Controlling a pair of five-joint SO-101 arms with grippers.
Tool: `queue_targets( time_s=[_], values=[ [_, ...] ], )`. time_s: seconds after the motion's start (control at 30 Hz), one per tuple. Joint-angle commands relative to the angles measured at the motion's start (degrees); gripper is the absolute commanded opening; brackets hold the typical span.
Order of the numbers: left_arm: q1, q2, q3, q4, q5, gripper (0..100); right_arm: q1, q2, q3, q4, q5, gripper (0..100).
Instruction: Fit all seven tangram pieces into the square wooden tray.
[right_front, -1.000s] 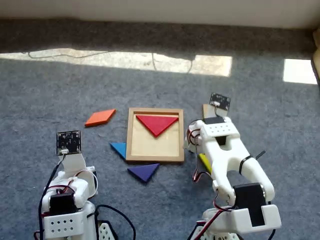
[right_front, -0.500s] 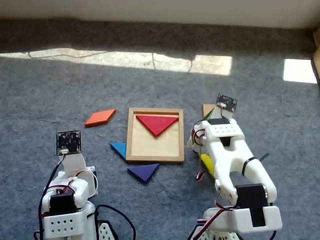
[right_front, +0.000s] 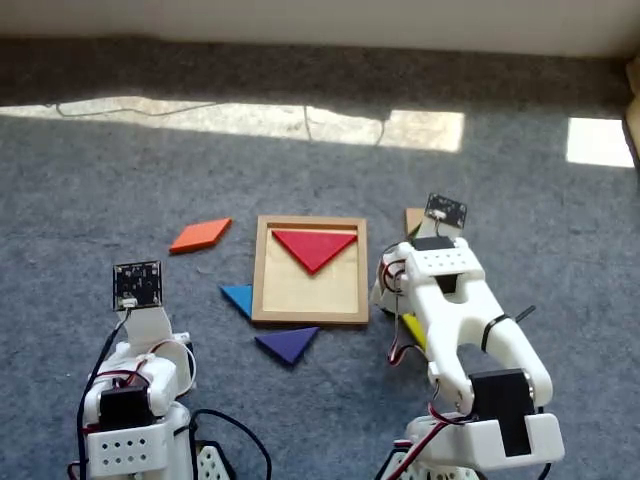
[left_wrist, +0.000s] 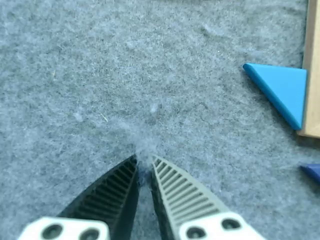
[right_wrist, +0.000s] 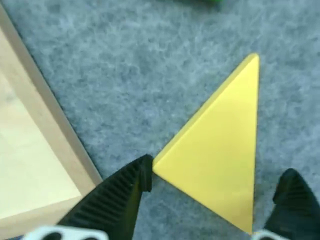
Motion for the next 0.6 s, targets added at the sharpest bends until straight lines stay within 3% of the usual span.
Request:
queue_targets(
  time_s=[0.0,0.1,0.23,0.57],
  values=[
    [-0.6,-2.2,1.2,0.4,-0.3,1,-0.1,-2.0,-0.5,0.6,0.0,27.8],
    [-0.6,-2.2,1.2,0.4,-0.3,1,-0.1,-2.3,-0.4,0.6,0.7,26.7],
    [-0.6,-2.2,1.2,0.4,-0.3,1,-0.1,-2.8,-0.5,0.9,7.2,26.7],
    [-0.6,-2.2,1.2,0.4,-0.3,1,-0.6,-3.7,-2.2,5.6,7.7,26.6]
  ],
)
